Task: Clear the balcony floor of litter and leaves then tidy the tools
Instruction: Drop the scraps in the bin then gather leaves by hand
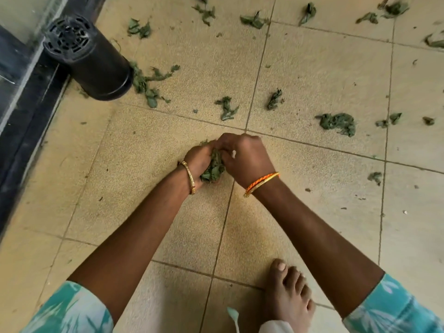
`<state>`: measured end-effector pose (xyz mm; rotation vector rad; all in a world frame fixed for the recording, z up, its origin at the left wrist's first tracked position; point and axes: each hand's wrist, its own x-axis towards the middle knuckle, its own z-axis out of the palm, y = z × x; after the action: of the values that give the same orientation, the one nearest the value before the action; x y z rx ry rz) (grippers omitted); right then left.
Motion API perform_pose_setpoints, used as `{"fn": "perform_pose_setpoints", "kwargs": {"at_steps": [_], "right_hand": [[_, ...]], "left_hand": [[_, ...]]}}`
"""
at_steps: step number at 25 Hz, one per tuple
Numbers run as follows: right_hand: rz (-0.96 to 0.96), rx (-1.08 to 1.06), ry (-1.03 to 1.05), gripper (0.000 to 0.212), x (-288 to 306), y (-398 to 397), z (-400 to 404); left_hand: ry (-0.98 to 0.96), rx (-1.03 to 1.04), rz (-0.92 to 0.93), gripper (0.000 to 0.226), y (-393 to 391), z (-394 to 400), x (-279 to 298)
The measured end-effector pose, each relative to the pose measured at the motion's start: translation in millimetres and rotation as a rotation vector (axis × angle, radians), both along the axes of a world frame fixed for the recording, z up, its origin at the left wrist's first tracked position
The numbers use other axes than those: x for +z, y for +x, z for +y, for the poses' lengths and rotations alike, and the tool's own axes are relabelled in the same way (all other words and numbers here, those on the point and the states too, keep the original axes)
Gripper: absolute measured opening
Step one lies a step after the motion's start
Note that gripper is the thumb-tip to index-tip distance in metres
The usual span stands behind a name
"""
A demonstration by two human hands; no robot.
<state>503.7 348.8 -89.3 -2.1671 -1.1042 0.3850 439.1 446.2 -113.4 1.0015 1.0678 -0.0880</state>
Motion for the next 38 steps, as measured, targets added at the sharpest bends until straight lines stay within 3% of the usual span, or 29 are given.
{"fn": "perform_pose_setpoints", "kwargs": {"at_steps": [4,8,11,16,19,20,23,26,28,34,38], "right_hand": [[-0.086,-0.118,-0.026,0.026,-7,55,-3],[-0.130,-0.234,-0.349,0.042,-42,118,-2],[-0.173,-0.275,-0.086,0.026,-53,129,3],[-0.117,-0.114,0.166,0.019,-41,117,42],[0.001,0.165,-0.116,0.050,-34,103,57],[-0.038,0.244,-0.206,0.055,-36,99,54],[-0.165,0.295,-0.158,0.030,-46,93,48],[-0.133,0.290,-0.060,0.019,-47,102,52],[-0.042,0.230,0.012,0.017,-37,109,56],[0.575,-0.186,0.231,0.023,-1,124,72],[0.415,-0.271,0.204,0.015,-3,120,66]], "left_hand": [[0.044,-0.030,0.139,0.029,14,5,-2],[0.180,0.030,0.205,0.029,37,21,-5],[0.244,0.088,0.240,0.032,50,38,-2],[0.334,0.154,0.296,0.029,54,72,5],[0.316,0.183,0.317,0.033,50,85,11],[0.306,0.180,0.322,0.035,48,88,11],[0.297,0.142,0.345,0.033,45,93,9],[0.315,0.124,0.364,0.030,39,97,14],[0.328,0.106,0.355,0.031,38,100,19],[0.185,-0.090,0.230,0.039,79,81,12],[0.148,-0.060,0.125,0.045,113,65,6]]}}
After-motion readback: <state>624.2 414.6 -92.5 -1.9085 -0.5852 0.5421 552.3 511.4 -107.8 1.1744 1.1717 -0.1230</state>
